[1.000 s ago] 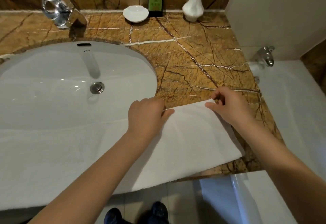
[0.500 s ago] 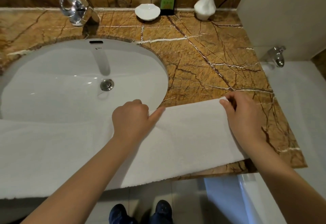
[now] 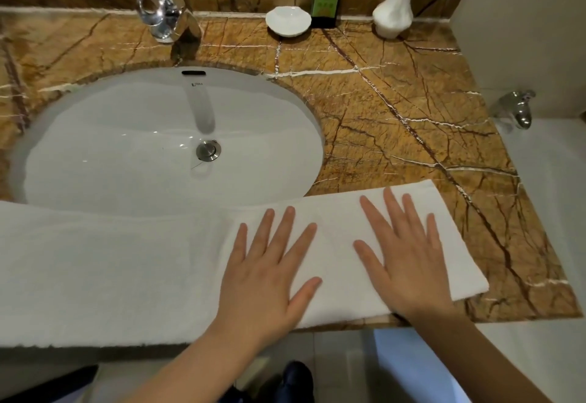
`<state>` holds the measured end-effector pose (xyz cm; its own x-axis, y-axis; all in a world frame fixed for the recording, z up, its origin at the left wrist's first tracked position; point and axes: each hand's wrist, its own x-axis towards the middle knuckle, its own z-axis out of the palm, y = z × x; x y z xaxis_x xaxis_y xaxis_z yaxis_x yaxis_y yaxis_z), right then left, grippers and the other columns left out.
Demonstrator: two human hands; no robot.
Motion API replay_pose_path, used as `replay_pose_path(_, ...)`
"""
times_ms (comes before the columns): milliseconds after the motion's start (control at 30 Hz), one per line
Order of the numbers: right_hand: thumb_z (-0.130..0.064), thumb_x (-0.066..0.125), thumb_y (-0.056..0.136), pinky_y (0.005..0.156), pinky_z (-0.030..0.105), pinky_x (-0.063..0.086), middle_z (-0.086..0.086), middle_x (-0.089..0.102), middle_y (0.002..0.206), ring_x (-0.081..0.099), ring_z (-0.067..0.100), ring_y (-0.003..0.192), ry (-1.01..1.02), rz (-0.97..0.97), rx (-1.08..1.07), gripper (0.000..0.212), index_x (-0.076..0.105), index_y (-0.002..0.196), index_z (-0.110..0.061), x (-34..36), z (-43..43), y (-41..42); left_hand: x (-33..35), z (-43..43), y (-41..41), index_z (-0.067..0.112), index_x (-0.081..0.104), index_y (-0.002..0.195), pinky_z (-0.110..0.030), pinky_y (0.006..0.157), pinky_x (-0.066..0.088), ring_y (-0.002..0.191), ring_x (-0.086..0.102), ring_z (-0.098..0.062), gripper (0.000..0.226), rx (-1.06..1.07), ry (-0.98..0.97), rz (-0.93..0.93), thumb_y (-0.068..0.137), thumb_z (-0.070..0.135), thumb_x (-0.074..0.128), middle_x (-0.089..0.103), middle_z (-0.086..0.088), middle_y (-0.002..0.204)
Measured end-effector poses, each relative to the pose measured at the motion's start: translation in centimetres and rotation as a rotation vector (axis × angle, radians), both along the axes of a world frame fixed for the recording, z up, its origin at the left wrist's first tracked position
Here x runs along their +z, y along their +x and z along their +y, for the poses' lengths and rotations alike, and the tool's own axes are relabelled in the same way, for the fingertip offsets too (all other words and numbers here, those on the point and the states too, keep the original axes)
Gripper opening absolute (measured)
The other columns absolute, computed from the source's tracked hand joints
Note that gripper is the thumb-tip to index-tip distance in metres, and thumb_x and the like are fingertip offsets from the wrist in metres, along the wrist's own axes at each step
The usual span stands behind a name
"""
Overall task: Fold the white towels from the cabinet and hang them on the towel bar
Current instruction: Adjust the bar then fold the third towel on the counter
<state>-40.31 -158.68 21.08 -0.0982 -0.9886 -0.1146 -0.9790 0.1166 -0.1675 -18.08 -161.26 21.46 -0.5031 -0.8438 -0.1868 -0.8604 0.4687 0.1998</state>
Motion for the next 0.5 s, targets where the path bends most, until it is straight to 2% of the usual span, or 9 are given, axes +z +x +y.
replay_pose_path(100, -0.068, 0.006, 0.091, 0.117, 0.043, -0.010, -0.013, -0.009, 0.158, -0.012, 0.016, 0.147, 0.000, 0.032, -0.027, 0.060, -0.006, 0.147, -0.049, -0.2, -0.5, -1.3, -0.1, 0.2, -0.8, 0.047, -0.011, 0.146, -0.050, 0.117, -0.008, 0.144, -0.021, -0.022, 0.064, 0.041, 0.044, 0.020, 0.088, 0.068, 0.009, -0.020, 0.004, 0.157)
replay_pose_path(200, -0.068, 0.008, 0.092, 0.118, 0.045, -0.006, -0.012, -0.007, 0.159, -0.012, 0.014, 0.147, 0.035, 0.081, -0.018, 0.060, -0.002, 0.148, -0.049, -0.2, -0.6, -2.3, 0.2, 0.5, -1.1, 0.049, -0.018, 0.143, -0.039, 0.114, -0.020, 0.139, -0.032, -0.013, 0.063, 0.046, 0.051, 0.120, 0.088, 0.067, 0.009, -0.031, 0.009, 0.153)
replay_pose_path(267, -0.067, 0.008, 0.091, 0.118, 0.047, -0.005, -0.010, -0.006, 0.160, -0.013, 0.014, 0.147, 0.050, 0.083, -0.020, 0.061, -0.001, 0.148, -0.048, 0.1, -0.7, -2.6, 0.9, 0.3, 0.3, 0.046, -0.008, 0.146, -0.031, 0.114, -0.019, 0.142, -0.025, -0.010, 0.061, 0.074, 0.040, 0.165, 0.090, 0.063, 0.010, -0.021, 0.009, 0.157)
replay_pose_path(333, -0.067, 0.007, 0.091, 0.118, 0.049, -0.007, -0.009, -0.007, 0.160, -0.015, 0.013, 0.146, 0.054, 0.048, -0.043, 0.063, 0.002, 0.149, -0.045, 0.8, -0.7, -2.1, 1.7, 0.0, 3.2, 0.037, 0.014, 0.150, -0.034, 0.118, -0.005, 0.147, -0.005, -0.014, 0.060, 0.124, -0.034, 0.156, 0.093, 0.056, 0.014, 0.004, 0.004, 0.160)
replay_pose_path(400, -0.065, 0.010, 0.091, 0.117, 0.044, -0.010, -0.006, -0.004, 0.160, -0.017, 0.011, 0.146, 0.022, -0.018, -0.051, 0.066, 0.007, 0.151, -0.039, 1.7, -0.7, 0.1, 2.3, -0.6, 6.8, 0.027, 0.034, 0.146, -0.038, 0.118, 0.008, 0.145, 0.015, -0.018, 0.057, 0.221, -0.100, 0.170, 0.095, 0.048, 0.021, 0.026, -0.001, 0.156)
replay_pose_path(500, -0.058, 0.020, 0.094, 0.117, 0.037, -0.009, -0.006, 0.005, 0.161, -0.010, 0.011, 0.147, -0.008, -0.151, 0.160, 0.062, 0.013, 0.151, -0.037, 2.5, -0.7, 6.3, 2.2, -1.3, 12.3, 0.023, 0.038, 0.145, -0.043, 0.115, 0.013, 0.144, 0.019, -0.018, 0.058, 0.353, -0.099, 0.090, 0.095, 0.048, 0.019, 0.031, -0.003, 0.154)
